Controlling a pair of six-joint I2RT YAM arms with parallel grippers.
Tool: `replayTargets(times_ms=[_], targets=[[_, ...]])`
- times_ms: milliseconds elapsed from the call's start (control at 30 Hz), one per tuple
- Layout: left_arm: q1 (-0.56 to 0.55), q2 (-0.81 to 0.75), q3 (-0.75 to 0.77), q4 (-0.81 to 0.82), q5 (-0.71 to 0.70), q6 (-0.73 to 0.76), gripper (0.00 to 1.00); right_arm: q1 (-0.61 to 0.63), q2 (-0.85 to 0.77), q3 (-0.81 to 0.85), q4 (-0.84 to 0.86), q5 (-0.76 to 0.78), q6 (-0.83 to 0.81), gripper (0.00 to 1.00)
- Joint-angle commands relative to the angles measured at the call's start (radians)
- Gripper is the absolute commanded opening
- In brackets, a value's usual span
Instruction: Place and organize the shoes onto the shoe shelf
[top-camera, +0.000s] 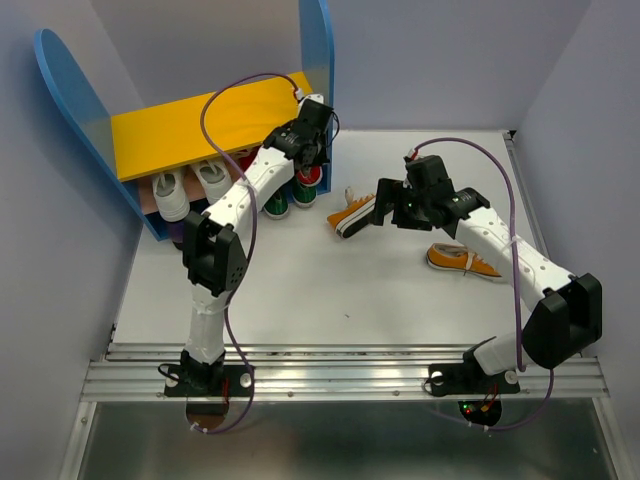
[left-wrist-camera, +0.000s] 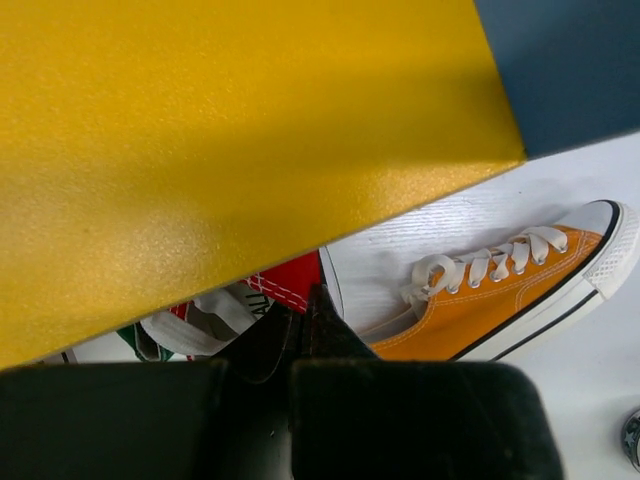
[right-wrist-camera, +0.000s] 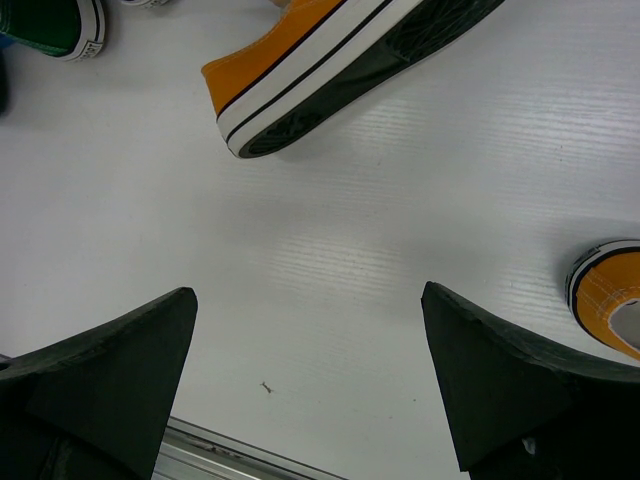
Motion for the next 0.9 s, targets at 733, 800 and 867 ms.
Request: replayTargets(times_ms=[733,800,867], targets=[[-0.011,-0.296,-0.094,0.097,0.012,0.028,0.52,-0.005,-0.024,-0.005,0.012,0.001,0.011,1.00],[-0.017,-0.328,-0.130,0.102,0.018,0.027,0.52,-0.005,-0.023,-0.013,0.015,0.001,0.012,1.00],[-0.035,-0.380,-0.160,0.114,0.021,0.036,0.52,-0.005,-0.019,-0.018,0.018,0.002,0.017,1.00]])
